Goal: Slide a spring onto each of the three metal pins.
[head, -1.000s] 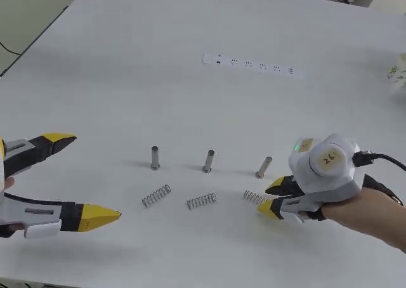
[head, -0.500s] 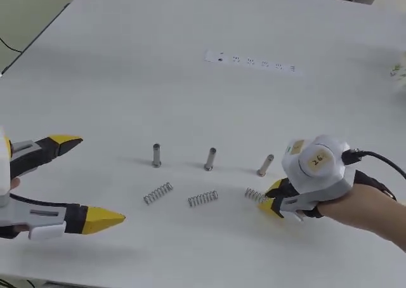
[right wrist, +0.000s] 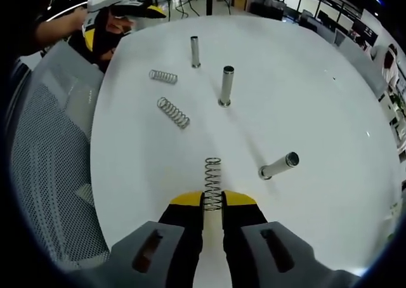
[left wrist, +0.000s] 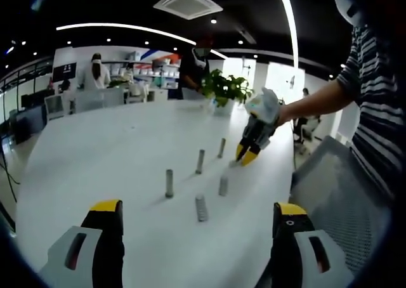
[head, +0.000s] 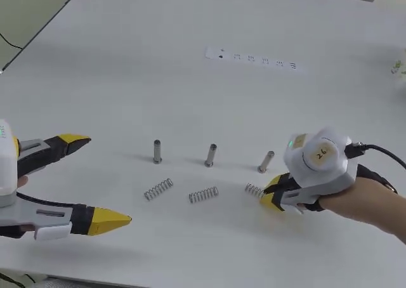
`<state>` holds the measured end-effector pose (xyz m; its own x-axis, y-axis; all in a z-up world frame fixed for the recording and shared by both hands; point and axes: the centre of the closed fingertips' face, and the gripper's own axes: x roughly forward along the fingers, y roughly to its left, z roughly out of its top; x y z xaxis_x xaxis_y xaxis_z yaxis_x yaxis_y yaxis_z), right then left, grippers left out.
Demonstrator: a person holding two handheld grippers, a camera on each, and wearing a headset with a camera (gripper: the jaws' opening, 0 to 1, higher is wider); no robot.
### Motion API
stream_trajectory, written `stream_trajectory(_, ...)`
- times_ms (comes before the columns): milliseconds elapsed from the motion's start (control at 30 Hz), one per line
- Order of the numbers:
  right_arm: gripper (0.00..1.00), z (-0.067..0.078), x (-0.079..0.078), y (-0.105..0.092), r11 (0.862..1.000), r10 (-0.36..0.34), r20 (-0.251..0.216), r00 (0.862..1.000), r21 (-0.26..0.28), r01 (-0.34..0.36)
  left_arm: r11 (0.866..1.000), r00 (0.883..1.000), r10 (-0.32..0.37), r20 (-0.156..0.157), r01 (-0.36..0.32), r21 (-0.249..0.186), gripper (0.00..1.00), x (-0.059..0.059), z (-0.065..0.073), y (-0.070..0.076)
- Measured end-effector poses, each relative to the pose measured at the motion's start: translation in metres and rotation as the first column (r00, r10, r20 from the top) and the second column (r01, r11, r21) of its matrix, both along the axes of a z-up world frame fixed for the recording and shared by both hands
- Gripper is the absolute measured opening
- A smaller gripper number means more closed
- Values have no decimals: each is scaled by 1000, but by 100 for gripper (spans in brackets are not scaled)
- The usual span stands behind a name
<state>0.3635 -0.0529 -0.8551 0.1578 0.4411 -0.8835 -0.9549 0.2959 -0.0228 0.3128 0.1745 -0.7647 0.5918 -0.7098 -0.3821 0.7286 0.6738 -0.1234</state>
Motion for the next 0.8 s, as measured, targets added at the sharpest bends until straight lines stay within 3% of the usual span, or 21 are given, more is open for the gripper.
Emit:
stream_trajectory(200, 8, 10, -6, 3, 999, 34, 10, 999, 9, -34, 999, 999, -41, -15, 41, 6, 91, -12, 1, -5)
stream_trajectory(500, 8, 25, -17, 8, 995, 103, 42, 994, 10, -103, 994, 994, -106, -30, 105, -15, 84, -12, 2, -25)
stream_trajectory(567, 8, 29, -17, 10, 993, 116, 71, 991, 8, -117, 990, 989, -139, -40, 139, -18, 83, -14, 0, -33)
stream_trajectory(800, 8, 38, -25, 12, 989, 150, 96, 984, 1, -150, 975, 974, -221, -49, 220, -19, 79, -10, -5, -46)
